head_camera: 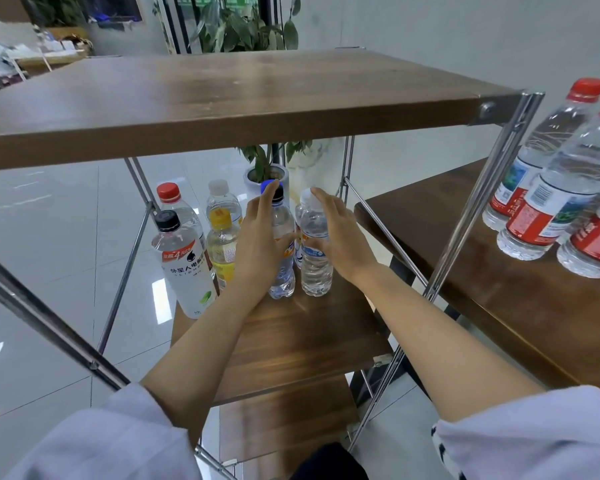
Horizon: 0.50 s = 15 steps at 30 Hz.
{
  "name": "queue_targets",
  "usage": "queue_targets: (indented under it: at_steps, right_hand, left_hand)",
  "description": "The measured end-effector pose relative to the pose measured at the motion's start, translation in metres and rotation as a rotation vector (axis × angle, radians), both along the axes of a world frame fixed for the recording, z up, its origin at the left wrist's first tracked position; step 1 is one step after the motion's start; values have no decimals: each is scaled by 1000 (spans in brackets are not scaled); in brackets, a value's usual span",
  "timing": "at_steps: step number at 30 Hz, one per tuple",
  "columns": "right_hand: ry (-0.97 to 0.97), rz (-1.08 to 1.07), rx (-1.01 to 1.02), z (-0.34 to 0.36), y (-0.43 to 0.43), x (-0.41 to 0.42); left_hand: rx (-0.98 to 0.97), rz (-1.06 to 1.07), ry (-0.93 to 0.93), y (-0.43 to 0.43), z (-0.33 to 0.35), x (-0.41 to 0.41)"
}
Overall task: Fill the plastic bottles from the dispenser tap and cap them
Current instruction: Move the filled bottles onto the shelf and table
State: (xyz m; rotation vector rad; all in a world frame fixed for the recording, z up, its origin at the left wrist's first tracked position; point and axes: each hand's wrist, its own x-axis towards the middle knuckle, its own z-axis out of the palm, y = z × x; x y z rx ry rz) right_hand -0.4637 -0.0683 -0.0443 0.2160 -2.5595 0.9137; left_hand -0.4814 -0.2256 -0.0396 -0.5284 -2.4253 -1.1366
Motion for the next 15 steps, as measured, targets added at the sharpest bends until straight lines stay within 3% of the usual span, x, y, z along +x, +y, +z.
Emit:
queue_targets:
  at_steps: [15]
  right_hand:
    - [-77,-60,209,14,-8,54]
  left_hand:
    - [-113,25,6,-14,12,41]
